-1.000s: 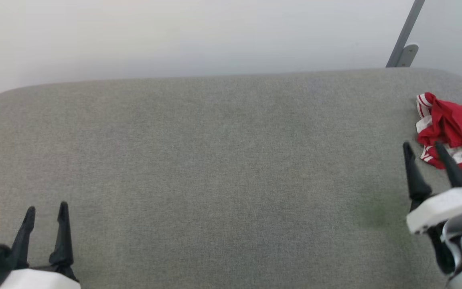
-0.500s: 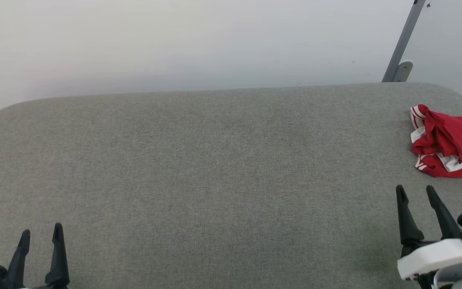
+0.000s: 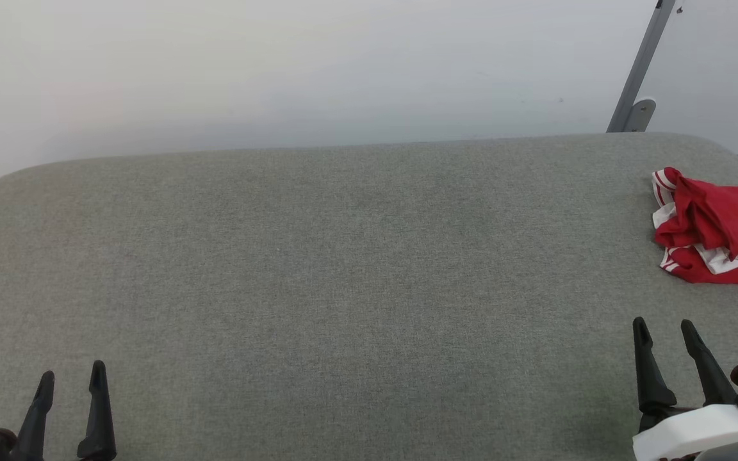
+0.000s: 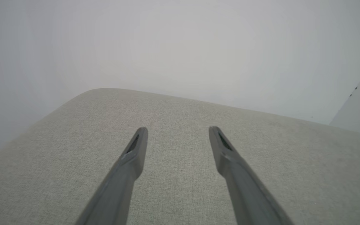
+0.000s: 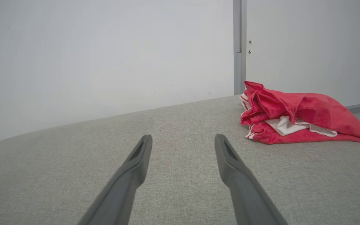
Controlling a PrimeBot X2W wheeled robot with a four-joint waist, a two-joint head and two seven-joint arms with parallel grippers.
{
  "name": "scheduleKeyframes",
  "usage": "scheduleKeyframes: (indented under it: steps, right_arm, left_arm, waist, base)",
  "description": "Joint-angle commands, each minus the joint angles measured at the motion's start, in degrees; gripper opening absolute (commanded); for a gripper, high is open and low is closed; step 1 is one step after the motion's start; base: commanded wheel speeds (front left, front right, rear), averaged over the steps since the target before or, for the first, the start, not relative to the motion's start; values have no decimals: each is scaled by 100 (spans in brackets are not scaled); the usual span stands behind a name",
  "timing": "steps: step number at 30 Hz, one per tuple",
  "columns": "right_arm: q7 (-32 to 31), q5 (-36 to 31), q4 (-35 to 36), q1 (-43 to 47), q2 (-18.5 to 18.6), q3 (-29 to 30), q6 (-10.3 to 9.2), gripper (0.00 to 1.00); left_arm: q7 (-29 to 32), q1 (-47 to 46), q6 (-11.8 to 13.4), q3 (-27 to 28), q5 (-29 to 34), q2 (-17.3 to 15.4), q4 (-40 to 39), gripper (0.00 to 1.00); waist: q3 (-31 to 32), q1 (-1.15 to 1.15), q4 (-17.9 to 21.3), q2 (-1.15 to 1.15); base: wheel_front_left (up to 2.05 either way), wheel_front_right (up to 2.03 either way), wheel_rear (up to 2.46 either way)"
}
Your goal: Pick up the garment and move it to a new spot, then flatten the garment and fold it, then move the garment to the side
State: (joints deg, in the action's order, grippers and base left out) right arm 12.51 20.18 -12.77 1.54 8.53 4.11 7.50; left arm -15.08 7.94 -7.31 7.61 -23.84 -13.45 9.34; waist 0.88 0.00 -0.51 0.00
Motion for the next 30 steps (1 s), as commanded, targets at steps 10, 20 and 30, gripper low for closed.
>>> scheduleKeyframes:
  steps: [10, 20, 30]
  right_arm:
    - [-49, -5, 23, 20, -100, 64, 0, 0]
    - [-265, 763, -113, -29, -185, 87, 0, 0]
    - [-464, 1578, -98, -121, -231, 100, 0, 0]
  left_arm:
    - [4, 42, 0, -10, 9, 37, 15, 0]
    - [245, -100, -2, -37, -727, 241, 186, 0]
    - [484, -272, -4, -48, -1502, 339, 215, 0]
  waist:
    - [9, 0, -11, 0]
    - [2, 0, -7, 0]
    - [-6, 0, -2, 0]
  base:
    - [0, 0, 0]
    - [0, 0, 0]
    - [0, 0, 0]
